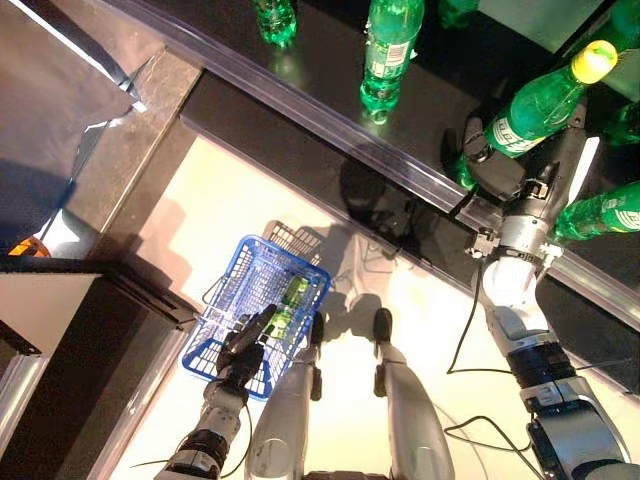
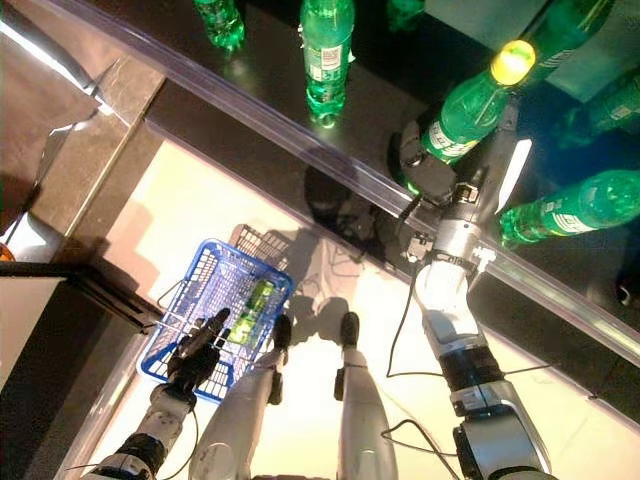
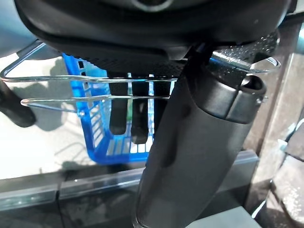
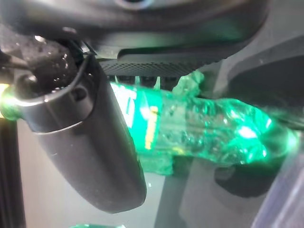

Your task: Pick up the drink and place into the basket.

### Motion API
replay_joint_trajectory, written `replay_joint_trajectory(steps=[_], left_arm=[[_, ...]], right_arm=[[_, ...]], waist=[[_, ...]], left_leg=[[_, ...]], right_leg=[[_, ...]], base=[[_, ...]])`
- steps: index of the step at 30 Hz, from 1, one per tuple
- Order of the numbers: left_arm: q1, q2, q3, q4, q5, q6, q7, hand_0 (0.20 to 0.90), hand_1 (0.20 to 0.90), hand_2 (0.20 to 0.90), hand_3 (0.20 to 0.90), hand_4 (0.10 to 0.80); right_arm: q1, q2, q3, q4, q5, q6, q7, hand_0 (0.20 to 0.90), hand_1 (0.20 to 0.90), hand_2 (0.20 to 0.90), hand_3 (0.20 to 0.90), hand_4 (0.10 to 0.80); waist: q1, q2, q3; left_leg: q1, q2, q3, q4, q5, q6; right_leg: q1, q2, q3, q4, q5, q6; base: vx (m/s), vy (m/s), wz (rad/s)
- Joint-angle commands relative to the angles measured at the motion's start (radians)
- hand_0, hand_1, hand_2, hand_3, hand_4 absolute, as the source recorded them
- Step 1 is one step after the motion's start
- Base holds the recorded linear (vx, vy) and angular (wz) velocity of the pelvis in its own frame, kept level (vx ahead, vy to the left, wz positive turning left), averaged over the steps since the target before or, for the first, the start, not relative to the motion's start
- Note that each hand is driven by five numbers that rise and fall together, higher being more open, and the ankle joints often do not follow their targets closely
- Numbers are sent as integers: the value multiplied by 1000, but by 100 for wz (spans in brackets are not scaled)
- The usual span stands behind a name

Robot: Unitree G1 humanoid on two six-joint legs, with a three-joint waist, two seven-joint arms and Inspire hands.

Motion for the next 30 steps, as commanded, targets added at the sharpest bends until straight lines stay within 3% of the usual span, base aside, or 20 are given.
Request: replay_joint_trajectory(steps=[1, 6, 7, 8, 9, 10, 16, 20, 25, 30], left_arm=[[79, 24, -9, -63, -31, -18, -47, 300, 300, 300, 200, 100], [77, 29, -19, -68, -40, -14, -51, 300, 300, 300, 200, 100], [79, 31, -23, -69, -44, -13, -55, 300, 300, 300, 200, 100], [78, 31, -24, -71, -45, -12, -54, 300, 300, 300, 200, 100], [78, 33, -27, -73, -49, -11, -53, 300, 300, 300, 200, 100], [80, 34, -28, -78, -49, -10, -53, 300, 300, 300, 200, 100], [92, 37, -26, -81, -52, -5, -57, 300, 300, 300, 200, 100], [108, 35, -16, -74, -48, -4, -66, 300, 300, 300, 200, 100], [139, 34, 9, -85, -34, -1, -66, 300, 300, 300, 200, 100], [172, 34, 41, -94, 0, 2, -61, 300, 300, 300, 200, 100]], right_arm=[[-118, -121, -63, -81, 1, -57, 25, 900, 900, 900, 900, 800], [-178, -146, -54, -9, 78, -47, 66, 900, 900, 900, 900, 800], [-189, -150, -53, 8, 102, -39, 81, 869, 869, 869, 864, 764], [-200, -153, -51, 30, 123, -43, 91, 571, 571, 571, 516, 416], [-211, -157, -50, 48, 139, -40, 97, 361, 361, 361, 271, 171], [-220, -157, -49, 61, 142, -40, 95, 300, 300, 300, 200, 100], [-238, -165, -59, 89, 73, -52, 46, 300, 300, 300, 200, 100], [-227, -182, -66, 51, -120, -62, -84, 300, 300, 300, 200, 100], [-168, -203, -88, -103, -317, -55, -199, 300, 300, 300, 200, 100], [-84, -206, -124, -249, -396, -79, -213, 300, 300, 300, 200, 100]], waist=[[5, 9, -19], [19, 17, -14], [22, 19, -13], [24, 21, -13], [26, 23, -15], [29, 26, -13], [35, 33, -17], [31, 35, -27], [19, 28, -47], [4, 15, -79]], left_leg=[[-84, -87, -78, 195, -142, 44], [-98, -92, -85, 211, -146, 46], [-100, -92, -87, 211, -144, 46], [-101, -94, -88, 211, -143, 47], [-102, -95, -90, 211, -142, 47], [-104, -96, -91, 211, -141, 47], [-98, -98, -96, 207, -138, 48], [-79, -100, -96, 198, -141, 53], [-54, -101, -92, 186, -142, 58], [-7, -105, -84, 165, -155, 61]], right_leg=[[-14, 51, -49, 38, -64, -26], [-35, 53, -55, 71, -76, -30], [-38, 52, -56, 74, -77, -31], [-43, 52, -57, 78, -77, -31], [-44, 52, -58, 80, -79, -32], [-46, 51, -60, 84, -80, -33], [-45, 47, -64, 96, -87, -34], [-35, 47, -59, 96, -90, -33], [-8, 46, -49, 73, -82, -27], [38, 43, -27, 31, -70, -15]], base=[[5, -12, 6], [9, -12, 5], [0, 0, 0], [0, 0, 0], [0, 0, 0], [0, 0, 0], [15, 1, 3], [7, 3, 1], [17, 7, 0], [36, 10, -3]])
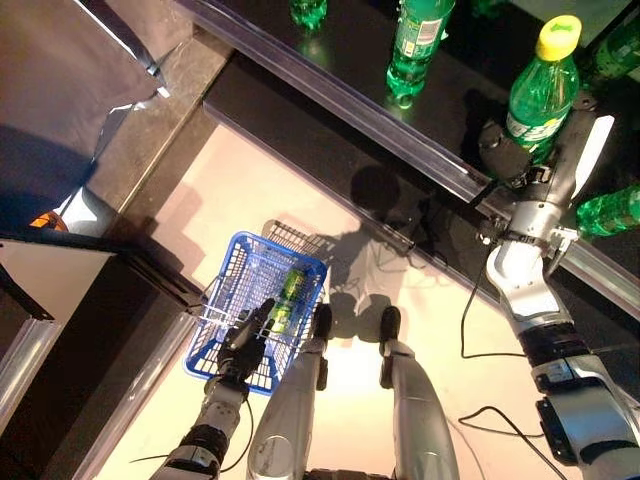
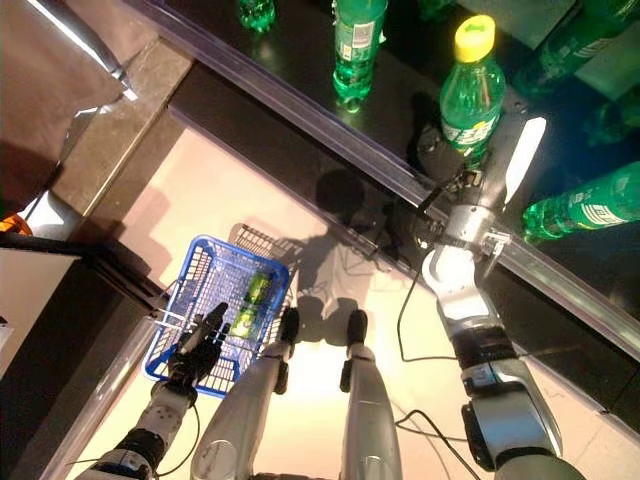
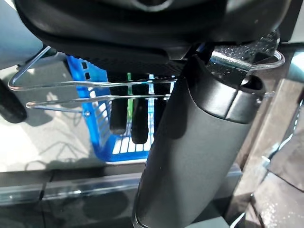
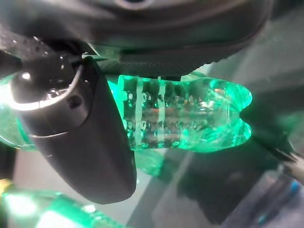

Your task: Pick up the drink and place into the basket.

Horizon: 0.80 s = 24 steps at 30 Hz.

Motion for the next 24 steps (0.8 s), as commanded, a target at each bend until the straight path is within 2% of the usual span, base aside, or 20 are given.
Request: replay_joint_trajectory(steps=[1, 6, 9, 12, 14, 19, 24], left_arm=[[178, 29, 36, -85, 57, -26, -62, 300, 300, 300, 200, 100], [216, 35, 79, -80, 127, -12, -50, 300, 300, 300, 200, 100], [231, 38, 99, -73, 170, -2, -33, 300, 300, 300, 200, 100], [250, 31, 121, -63, 222, 6, -13, 300, 300, 300, 200, 100], [261, 21, 128, -60, 246, 4, 0, 300, 300, 300, 200, 100], [279, -2, 142, -43, 269, -15, 19, 300, 300, 300, 200, 100], [266, -6, 148, -15, 256, -40, 22, 300, 300, 300, 200, 100]], right_arm=[[-33, -133, -129, -340, -125, -164, -94, 300, 300, 300, 200, 100], [82, -136, -176, -464, -74, -184, -17, 300, 300, 300, 200, 100], [156, -120, -191, -520, 15, -190, 73, 300, 300, 300, 200, 100], [313, -68, -206, -545, 220, -211, 284, 300, 300, 300, 200, 100], [424, -20, -187, -535, 294, -204, 409, 300, 300, 300, 200, 100], [622, 96, -91, -427, 319, -154, 599, 300, 300, 300, 200, 100], [689, 138, 26, -238, 257, -70, 744, 300, 300, 300, 200, 100]], waist=[[-28, -1, -94], [-40, -25, -160], [-48, -37, -207], [-60, -46, -273], [-69, -47, -311], [-96, -50, -389], [-110, -55, -430]], left_leg=[[46, -86, -42, 81, -150, 65], [132, -87, -28, 35, -166, 61], [188, -86, -22, -4, -168, 56], [265, -80, -13, -68, -165, 45], [312, -76, -6, -112, -159, 39], [393, -65, 19, -177, -151, 31], [452, -61, 42, -214, -152, 29]], right_leg=[[91, 52, -18, -69, -48, -7], [179, 44, 1, -133, -36, 13], [233, 42, 13, -177, -27, 24], [302, 39, 20, -235, -17, 40], [339, 41, 21, -268, -9, 50], [404, 46, 23, -316, 3, 57], [459, 51, 15, -351, 7, 52]], base=[[49, 0, -5], [62, -12, -8], [56, -14, -4], [76, 10, -6], [64, 38, -3], [46, 51, -3], [22, 33, -4]])
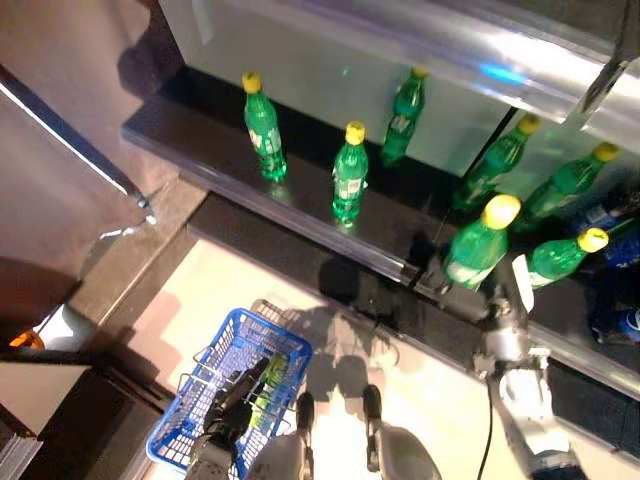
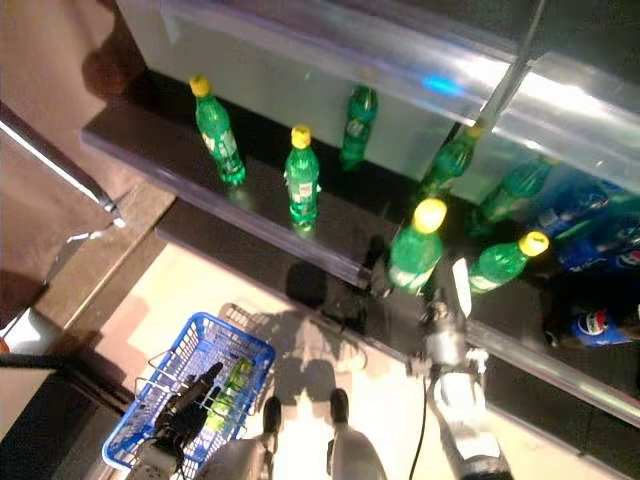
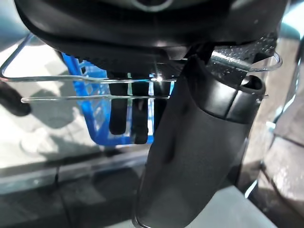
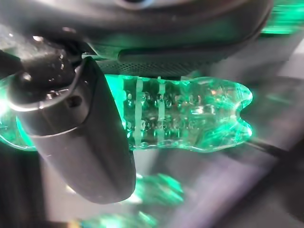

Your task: Pick up the drink and place into the basket.

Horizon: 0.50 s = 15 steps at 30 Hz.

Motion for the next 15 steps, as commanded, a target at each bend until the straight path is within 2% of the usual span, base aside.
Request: replay_joint_trajectory(steps=[1, 4, 8, 12, 15], left_arm=[[16, 52, 5, -13, 0, -95, -42, 300, 300, 300, 200, 100], [-2, 81, -1, 2, 64, -96, 1, 300, 300, 300, 200, 100], [-30, 119, -25, -6, 113, -114, 2, 300, 300, 300, 200, 100], [-40, 161, -73, -116, 165, -143, 3, 300, 300, 300, 200, 100], [-37, 179, -104, -223, 193, -149, -56, 300, 300, 300, 200, 100]], right_arm=[[-5, -5, 55, -9, -64, -50, 101, 300, 300, 300, 200, 100], [6, -16, 113, 59, -105, -1, 158, 300, 300, 300, 200, 100], [-1, -71, 193, 77, -348, -19, 144, 300, 300, 300, 200, 100], [-34, -132, 261, 84, -383, 57, 181, 300, 300, 300, 200, 100], [-55, -151, 293, 99, -421, 96, 213, 300, 300, 300, 200, 100]], waist=[[-10, -7, -228], [-16, -8, -234], [-14, -3, -235], [13, 0, -225], [41, 5, -217]], left_leg=[[-17, -85, 36, 113, -159, 24], [-1, -85, 43, 113, -162, 24], [15, -86, 39, 108, -159, 25], [17, -89, 16, 106, -151, 23], [12, -92, -3, 109, -146, 21]], right_leg=[[-9, 26, 10, -4, -21, 29], [10, 28, 9, -3, -27, 24], [29, 27, -1, 2, -36, 21], [40, 17, -30, 4, -42, 21], [46, 7, -56, 5, -47, 22]], base=[[14, 29, 3], [17, 31, 5], [12, 17, 1], [-7, 5, 6], [-20, 10, 22]])
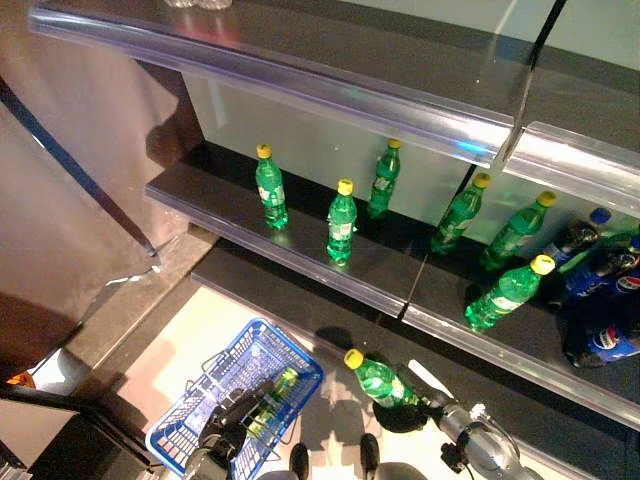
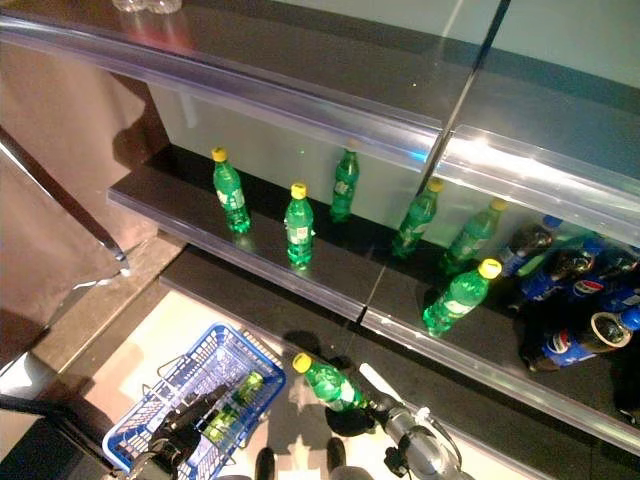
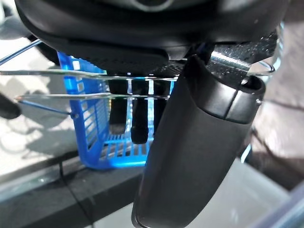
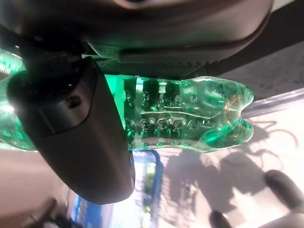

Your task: Pick up the drink and place into the basket.

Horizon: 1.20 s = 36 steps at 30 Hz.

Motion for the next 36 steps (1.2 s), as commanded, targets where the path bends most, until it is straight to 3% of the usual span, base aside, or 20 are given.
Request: replay_joint_trajectory(steps=[1, 9, 14, 23, 30, 36], left_arm=[[-67, 124, -21, -220, 52, -130, -135, 300, 300, 300, 200, 100], [-110, 182, -176, -541, 148, -44, -261, 300, 300, 300, 200, 100], [-184, 254, -249, -757, 182, 94, -273, 300, 300, 300, 200, 100], [-283, 280, -354, -891, 244, 219, -348, 300, 300, 300, 200, 100], [-359, 250, -453, -939, 266, 265, -378, 300, 300, 300, 200, 100], [-415, 230, -508, -967, 246, 282, -359, 300, 300, 300, 200, 100]], right_arm=[[-111, -49, 45, -79, -18, -23, 10, 300, 300, 300, 200, 100], [-294, -19, 154, 61, 6, 152, 45, 300, 300, 300, 200, 100], [-466, 6, 258, 116, -133, 252, 83, 300, 300, 300, 200, 100], [-648, 147, 392, 202, -190, 423, 155, 300, 300, 300, 200, 100], [-735, 299, 443, 428, -212, 393, 110, 300, 300, 300, 200, 100], [-769, 357, 460, 483, -128, 416, 123, 300, 300, 300, 200, 100]], waist=[[58, 12, -101], [156, 32, -83], [230, 31, -85], [318, 13, -96], [365, 14, -114], [377, 7, -125]], left_leg=[[-27, -93, 15, 125, -145, 24], [-23, -102, -53, 121, -126, 19], [-13, -101, -100, 108, -113, 14], [-4, -104, -155, 94, -99, 19], [-3, -110, -184, 93, -99, 26], [-3, -114, -202, 87, -95, 30]], right_leg=[[-33, 8, -38, 63, -65, 16], [3, -24, -125, 63, -69, 13], [30, -44, -178, 64, -65, 22], [53, -57, -221, 69, -58, 36], [61, -63, -239, 76, -64, 38], [58, -65, -242, 82, -64, 45]], base=[[-27, 12, 19], [11, 9, 41], [58, -22, 34], [66, -29, 28], [45, 17, 15], [20, 14, 8]])
